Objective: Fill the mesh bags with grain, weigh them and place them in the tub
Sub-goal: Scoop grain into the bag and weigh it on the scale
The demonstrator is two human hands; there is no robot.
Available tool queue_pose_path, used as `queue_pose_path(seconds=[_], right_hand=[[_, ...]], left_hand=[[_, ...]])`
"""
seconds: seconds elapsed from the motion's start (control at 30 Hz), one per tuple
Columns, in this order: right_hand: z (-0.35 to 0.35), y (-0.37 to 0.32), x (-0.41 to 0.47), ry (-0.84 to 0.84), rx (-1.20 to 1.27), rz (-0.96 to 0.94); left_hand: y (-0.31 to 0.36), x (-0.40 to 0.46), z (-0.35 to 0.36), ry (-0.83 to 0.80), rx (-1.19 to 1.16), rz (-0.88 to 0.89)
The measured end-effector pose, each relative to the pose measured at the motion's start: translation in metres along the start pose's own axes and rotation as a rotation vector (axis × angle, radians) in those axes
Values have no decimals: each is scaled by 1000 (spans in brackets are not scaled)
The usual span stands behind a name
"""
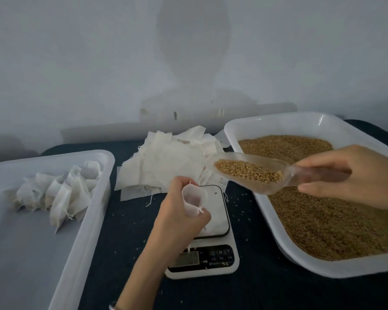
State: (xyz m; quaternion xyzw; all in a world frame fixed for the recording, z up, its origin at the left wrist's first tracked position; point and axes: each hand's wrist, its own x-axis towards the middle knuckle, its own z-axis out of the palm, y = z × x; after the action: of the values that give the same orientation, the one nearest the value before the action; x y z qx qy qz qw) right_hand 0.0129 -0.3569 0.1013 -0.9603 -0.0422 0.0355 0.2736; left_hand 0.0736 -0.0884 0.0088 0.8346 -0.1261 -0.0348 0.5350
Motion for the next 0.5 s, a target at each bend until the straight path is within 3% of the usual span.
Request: queue_pose_path(seconds=[0.17, 0.5], right_hand=[[-14, -29, 7, -127, -48, -104], [-26, -45, 23, -148, -261, -125]], left_hand=[[5, 7, 1, -38, -17, 22], [2, 7, 1, -94, 26, 8]])
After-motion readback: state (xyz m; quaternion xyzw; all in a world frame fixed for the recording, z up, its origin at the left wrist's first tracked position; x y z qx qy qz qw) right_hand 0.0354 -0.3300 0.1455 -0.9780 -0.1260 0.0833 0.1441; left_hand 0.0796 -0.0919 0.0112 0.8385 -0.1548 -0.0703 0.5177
